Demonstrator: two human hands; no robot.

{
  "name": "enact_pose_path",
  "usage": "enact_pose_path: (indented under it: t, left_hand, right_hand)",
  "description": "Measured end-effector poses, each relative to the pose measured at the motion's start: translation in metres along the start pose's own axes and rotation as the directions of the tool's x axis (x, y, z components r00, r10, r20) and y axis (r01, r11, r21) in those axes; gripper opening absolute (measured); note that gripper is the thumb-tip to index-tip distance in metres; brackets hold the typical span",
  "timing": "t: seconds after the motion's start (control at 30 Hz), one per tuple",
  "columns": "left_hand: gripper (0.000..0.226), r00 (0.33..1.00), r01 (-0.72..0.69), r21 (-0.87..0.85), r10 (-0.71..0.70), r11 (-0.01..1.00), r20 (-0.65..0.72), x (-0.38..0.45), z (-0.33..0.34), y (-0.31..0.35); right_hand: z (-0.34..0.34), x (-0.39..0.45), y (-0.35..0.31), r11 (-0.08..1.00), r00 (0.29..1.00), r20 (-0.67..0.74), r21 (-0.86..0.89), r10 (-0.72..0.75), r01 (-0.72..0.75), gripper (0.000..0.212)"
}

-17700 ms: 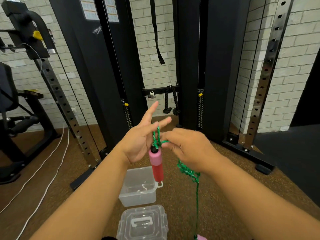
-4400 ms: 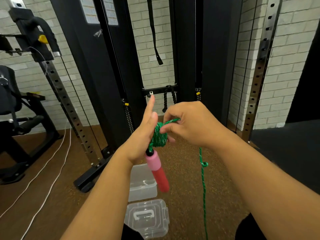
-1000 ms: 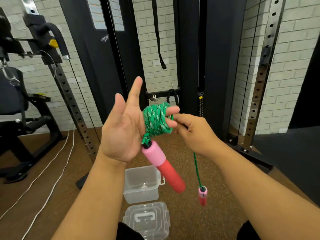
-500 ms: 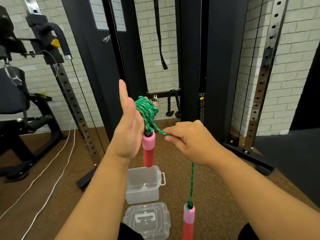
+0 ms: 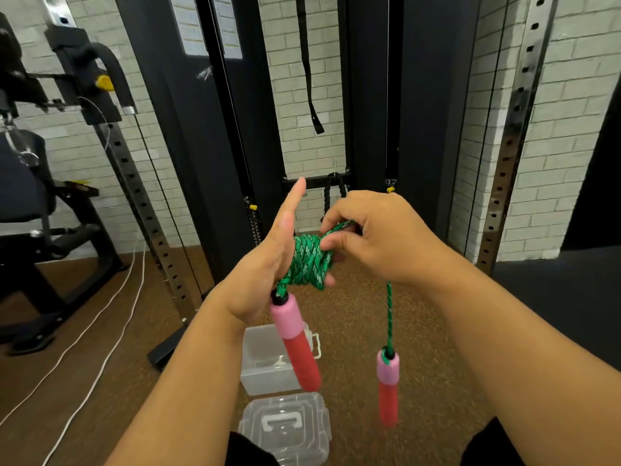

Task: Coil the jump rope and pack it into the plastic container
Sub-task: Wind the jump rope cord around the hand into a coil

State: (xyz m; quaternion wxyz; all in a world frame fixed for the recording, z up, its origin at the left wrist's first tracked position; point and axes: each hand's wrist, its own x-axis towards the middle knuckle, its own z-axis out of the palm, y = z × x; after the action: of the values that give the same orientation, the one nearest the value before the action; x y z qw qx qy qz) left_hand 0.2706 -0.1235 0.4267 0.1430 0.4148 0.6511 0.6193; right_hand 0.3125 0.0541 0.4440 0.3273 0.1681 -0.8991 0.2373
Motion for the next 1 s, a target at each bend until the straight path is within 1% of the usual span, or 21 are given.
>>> enact_pose_path:
  t: [0.03,0.07,0.1,0.17,0.2,0.27,0.33,0.37,0.4,0.47,0.53,0.57,0.63,0.7,0.77,0.87,0.9,0.93,0.97,1.0]
  left_hand:
    - [0.074,0.999,-0.002,-0.056,0.004,0.998,0.046,0.002,0.0,0.006]
    - [0.081,0.996,-0.001,-0.074,0.007,0.997,0.086,0.001,-0.002,0.01]
    - [0.084,0.994,-0.02,-0.099,0.03,0.995,0.105,0.002,-0.006,0.007]
    - [0.085,0.981,0.01,-0.205,0.03,0.979,0.191,-0.001,-0.013,0.002]
    - [0.085,0.977,0.01,-0.265,0.047,0.964,0.206,0.001,-0.013,0.0]
    - [0.084,0.975,-0.026,-0.364,0.104,0.931,0.194,0.002,-0.013,-0.001]
    - [0.082,0.975,-0.077,-0.409,0.154,0.909,0.16,0.004,-0.01,0.002]
    - [0.081,0.978,-0.112,-0.412,0.174,0.904,0.117,0.004,-0.009,0.002]
    - [0.081,0.976,-0.144,-0.429,0.201,0.892,0.089,0.005,-0.008,0.002]
    - [0.08,0.968,-0.209,-0.442,0.248,0.873,0.034,0.008,-0.006,0.006]
    - [0.081,0.956,-0.282,-0.379,0.291,0.881,-0.033,0.01,-0.005,0.006]
    - [0.083,0.944,-0.328,-0.291,0.32,0.898,-0.077,0.01,-0.004,0.008]
    - [0.088,0.927,-0.37,-0.159,0.353,0.915,-0.126,0.01,-0.002,0.01]
    - [0.095,0.923,-0.371,-0.106,0.354,0.923,-0.151,0.009,-0.001,0.01]
    - [0.095,0.927,-0.355,-0.091,0.338,0.93,-0.162,0.01,-0.001,0.007]
    - [0.08,0.924,-0.342,-0.015,0.334,0.939,-0.186,0.007,-0.002,0.001]
    - [0.078,0.934,-0.301,0.022,0.3,0.953,-0.192,0.006,-0.001,0.002]
    - [0.086,0.951,-0.244,0.046,0.248,0.969,-0.186,0.007,-0.001,0.002]
    - [0.106,0.975,-0.167,0.054,0.173,0.985,-0.142,0.008,-0.002,0.001]
    - [0.121,0.99,-0.113,0.013,0.114,0.994,-0.086,0.004,-0.006,-0.004]
  right_hand:
    - [0.002,0.0,0.002,0.998,1.0,-0.001,0.056,0.024,-0.024,0.007]
    - [0.003,-0.001,0.004,0.994,0.999,-0.011,0.101,0.045,-0.044,0.006]
    - [0.005,-0.001,0.006,0.989,0.997,-0.027,0.133,0.067,-0.063,0.006]
    - [0.009,-0.004,0.011,0.973,0.991,-0.049,0.204,0.121,-0.108,0.012]
    - [0.012,-0.005,0.014,0.962,0.988,-0.052,0.241,0.148,-0.131,0.015]
    - [0.017,-0.01,0.017,0.944,0.984,-0.05,0.293,0.172,-0.15,0.021]
    - [0.022,-0.014,0.016,0.933,0.984,-0.05,0.328,0.173,-0.148,0.029]
    - [0.024,-0.017,0.016,0.932,0.982,-0.053,0.328,0.182,-0.155,0.034]
    - [0.027,-0.018,0.016,0.933,0.979,-0.058,0.319,0.196,-0.168,0.034]
    - [0.032,-0.02,0.017,0.94,0.977,-0.064,0.29,0.205,-0.178,0.023]
    - [0.037,-0.022,0.018,0.946,0.977,-0.06,0.268,0.202,-0.18,0.019]
    - [0.039,-0.023,0.017,0.945,0.978,-0.041,0.268,0.207,-0.188,0.022]
    - [0.041,-0.025,0.013,0.944,0.98,0.016,0.268,0.198,-0.195,0.028]
    - [0.043,-0.027,0.009,0.961,0.986,0.062,0.222,0.156,-0.166,0.033]
    - [0.042,-0.029,0.005,0.982,0.99,0.084,0.144,0.111,-0.122,0.034]
    - [0.039,-0.031,0.001,0.999,0.991,0.126,0.016,0.044,-0.046,0.025]
    - [0.037,-0.031,-0.002,1.0,0.99,0.139,-0.03,0.013,-0.009,0.023]
    - [0.035,-0.03,-0.003,0.997,0.989,0.149,-0.07,-0.014,0.025,0.024]
    - [0.032,-0.029,-0.004,0.994,0.987,0.155,-0.099,-0.037,0.053,0.025]
    - [0.03,-0.028,-0.005,0.99,0.987,0.153,-0.115,-0.057,0.075,0.026]
